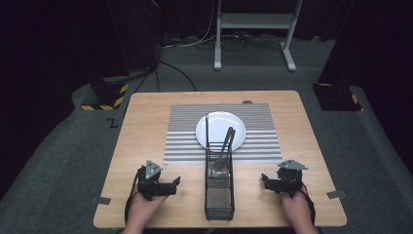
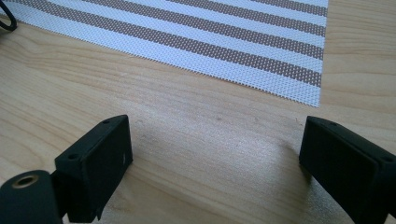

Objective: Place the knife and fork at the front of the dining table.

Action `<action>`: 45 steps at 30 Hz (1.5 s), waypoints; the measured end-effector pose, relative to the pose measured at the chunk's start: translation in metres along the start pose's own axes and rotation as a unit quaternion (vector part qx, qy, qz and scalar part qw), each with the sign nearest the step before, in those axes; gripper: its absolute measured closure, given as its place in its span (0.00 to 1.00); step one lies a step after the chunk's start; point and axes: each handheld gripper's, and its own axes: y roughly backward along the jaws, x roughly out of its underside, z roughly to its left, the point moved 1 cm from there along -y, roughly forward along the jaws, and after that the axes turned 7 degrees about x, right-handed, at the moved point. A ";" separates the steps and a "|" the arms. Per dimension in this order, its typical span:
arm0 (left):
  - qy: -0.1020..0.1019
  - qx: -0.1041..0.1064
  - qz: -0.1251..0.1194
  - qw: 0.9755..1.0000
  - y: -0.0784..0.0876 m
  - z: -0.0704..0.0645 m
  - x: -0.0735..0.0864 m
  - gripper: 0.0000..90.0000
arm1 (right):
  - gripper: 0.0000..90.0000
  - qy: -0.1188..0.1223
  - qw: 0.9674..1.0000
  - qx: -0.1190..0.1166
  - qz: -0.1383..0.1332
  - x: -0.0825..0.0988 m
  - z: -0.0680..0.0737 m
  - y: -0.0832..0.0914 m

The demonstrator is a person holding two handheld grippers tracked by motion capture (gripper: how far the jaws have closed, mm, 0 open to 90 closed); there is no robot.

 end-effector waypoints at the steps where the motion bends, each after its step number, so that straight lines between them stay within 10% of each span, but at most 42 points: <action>1: -0.001 0.004 -0.005 1.000 0.000 -0.001 -0.001 0.01 | 0.10 0.000 1.000 0.000 0.000 0.000 0.000 0.000; 9: 0.029 0.032 -0.003 0.999 -0.011 -0.007 0.000 0.01 | 0.10 0.000 1.000 0.001 0.002 -0.001 0.000 0.000; 16: 0.044 0.026 -0.073 0.996 0.000 -0.016 -0.007 0.01 | 0.10 -0.001 1.000 -0.001 0.000 0.000 0.000 0.000; 25: 0.023 0.036 -0.116 0.992 0.012 -0.023 -0.031 0.04 | 0.13 -0.011 1.000 -0.005 -0.005 0.003 -0.007 0.003; 32: 0.007 0.050 -0.122 0.991 0.017 -0.029 -0.050 0.05 | 0.13 -0.015 0.999 0.038 -0.004 0.003 0.002 0.004; 45: -0.018 0.042 -0.136 0.990 0.010 -0.049 -0.086 0.05 | 0.11 -0.009 1.000 0.016 0.001 0.002 -0.002 0.002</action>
